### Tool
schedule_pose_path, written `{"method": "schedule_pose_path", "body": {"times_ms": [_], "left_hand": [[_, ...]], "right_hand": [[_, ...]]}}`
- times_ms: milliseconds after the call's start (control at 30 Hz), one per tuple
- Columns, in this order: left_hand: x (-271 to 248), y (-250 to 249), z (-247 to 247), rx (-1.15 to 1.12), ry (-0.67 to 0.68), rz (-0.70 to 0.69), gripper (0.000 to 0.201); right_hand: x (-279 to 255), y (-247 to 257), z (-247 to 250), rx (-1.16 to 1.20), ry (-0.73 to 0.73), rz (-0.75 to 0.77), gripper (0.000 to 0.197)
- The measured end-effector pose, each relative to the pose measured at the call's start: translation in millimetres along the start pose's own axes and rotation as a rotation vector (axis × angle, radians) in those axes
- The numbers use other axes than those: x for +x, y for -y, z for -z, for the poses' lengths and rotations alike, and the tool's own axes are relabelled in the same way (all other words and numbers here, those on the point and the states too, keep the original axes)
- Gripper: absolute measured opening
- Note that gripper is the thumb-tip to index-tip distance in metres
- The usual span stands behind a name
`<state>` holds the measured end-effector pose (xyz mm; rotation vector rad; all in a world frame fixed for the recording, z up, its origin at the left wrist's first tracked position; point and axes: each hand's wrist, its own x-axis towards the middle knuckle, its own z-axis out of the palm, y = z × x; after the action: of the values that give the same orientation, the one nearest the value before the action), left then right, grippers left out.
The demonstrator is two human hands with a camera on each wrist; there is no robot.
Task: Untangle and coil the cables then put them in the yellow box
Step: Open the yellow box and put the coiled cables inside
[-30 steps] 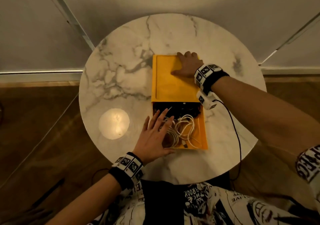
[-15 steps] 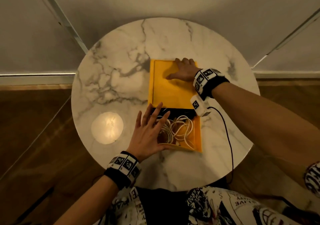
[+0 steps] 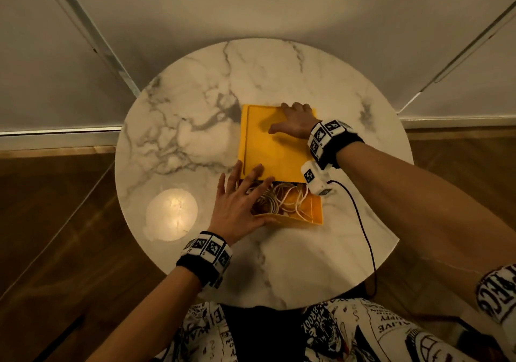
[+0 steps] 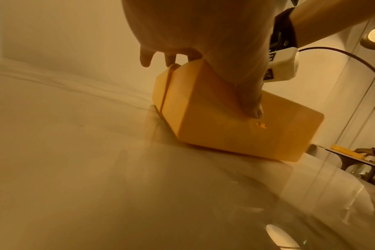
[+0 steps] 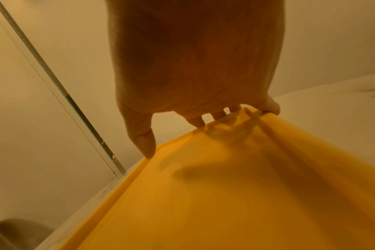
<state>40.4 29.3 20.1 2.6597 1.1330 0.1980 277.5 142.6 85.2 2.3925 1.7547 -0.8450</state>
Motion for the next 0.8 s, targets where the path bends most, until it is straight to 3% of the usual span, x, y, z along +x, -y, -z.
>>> {"method": "schedule_pose_path", "body": {"times_ms": [633, 800], "left_hand": [[28.8, 8.9, -2.5, 0.021, -0.194, -0.038, 0.054], [35.8, -1.4, -2.1, -0.136, -0.218, 0.022, 0.039]], "right_hand": [[0.1, -8.5, -5.1, 0.033, -0.006, 0.001, 0.092], [-1.4, -9.8, -6.9, 0.102, -0.009, 0.006, 0.087]]}}
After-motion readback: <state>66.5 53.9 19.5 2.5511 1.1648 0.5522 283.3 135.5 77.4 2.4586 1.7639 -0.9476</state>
